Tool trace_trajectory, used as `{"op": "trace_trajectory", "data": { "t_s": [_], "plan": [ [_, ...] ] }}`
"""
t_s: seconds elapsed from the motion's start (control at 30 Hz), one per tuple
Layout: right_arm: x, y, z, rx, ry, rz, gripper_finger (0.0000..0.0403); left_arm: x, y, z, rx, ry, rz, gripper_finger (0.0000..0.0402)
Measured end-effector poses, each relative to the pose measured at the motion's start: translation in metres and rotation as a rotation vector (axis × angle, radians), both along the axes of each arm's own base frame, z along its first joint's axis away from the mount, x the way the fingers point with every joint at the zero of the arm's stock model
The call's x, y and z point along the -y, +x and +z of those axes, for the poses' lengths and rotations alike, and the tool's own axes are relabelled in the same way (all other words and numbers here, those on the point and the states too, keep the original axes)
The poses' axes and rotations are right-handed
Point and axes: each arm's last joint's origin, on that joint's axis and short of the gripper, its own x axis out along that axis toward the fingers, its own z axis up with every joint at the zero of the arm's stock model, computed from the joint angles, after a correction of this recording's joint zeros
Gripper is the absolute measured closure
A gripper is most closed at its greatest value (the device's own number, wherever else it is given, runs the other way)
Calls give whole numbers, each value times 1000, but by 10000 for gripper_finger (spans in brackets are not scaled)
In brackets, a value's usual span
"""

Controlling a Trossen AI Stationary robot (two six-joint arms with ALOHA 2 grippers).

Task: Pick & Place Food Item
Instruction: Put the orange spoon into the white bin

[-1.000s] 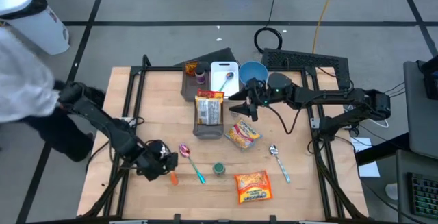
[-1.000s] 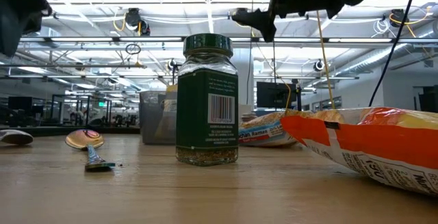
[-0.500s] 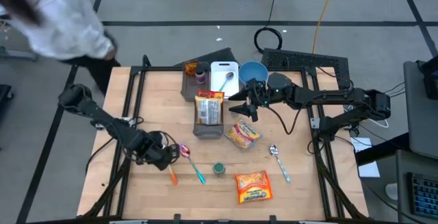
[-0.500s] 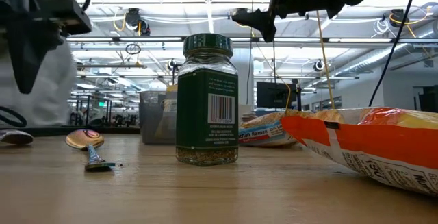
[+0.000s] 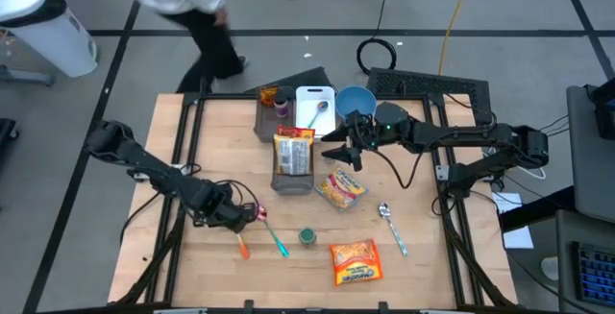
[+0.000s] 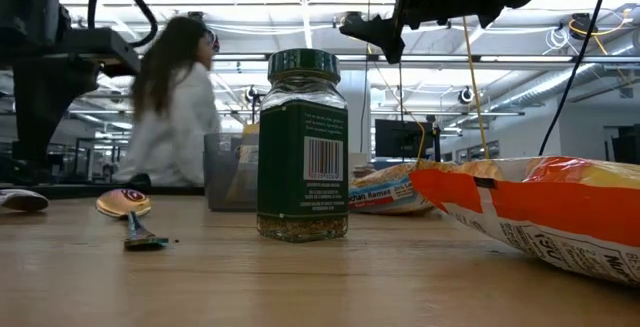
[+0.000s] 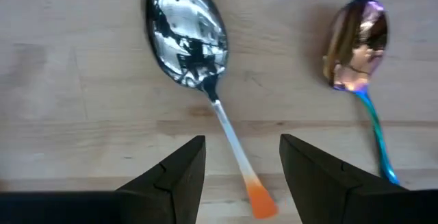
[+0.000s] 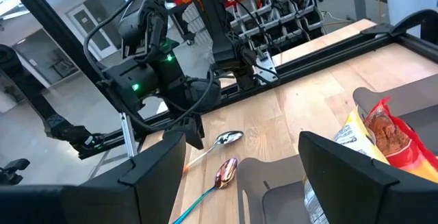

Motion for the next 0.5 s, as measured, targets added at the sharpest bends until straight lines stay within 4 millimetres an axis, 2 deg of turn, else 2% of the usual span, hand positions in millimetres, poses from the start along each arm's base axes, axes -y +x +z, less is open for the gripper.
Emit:
{"op": "trace_trajectory", "data": {
  "t_s": [0.5],
  "plan": [
    [0,0,0,0,-4,1,126,6,10,-18,-52,-15,0,206]
  ]
}}
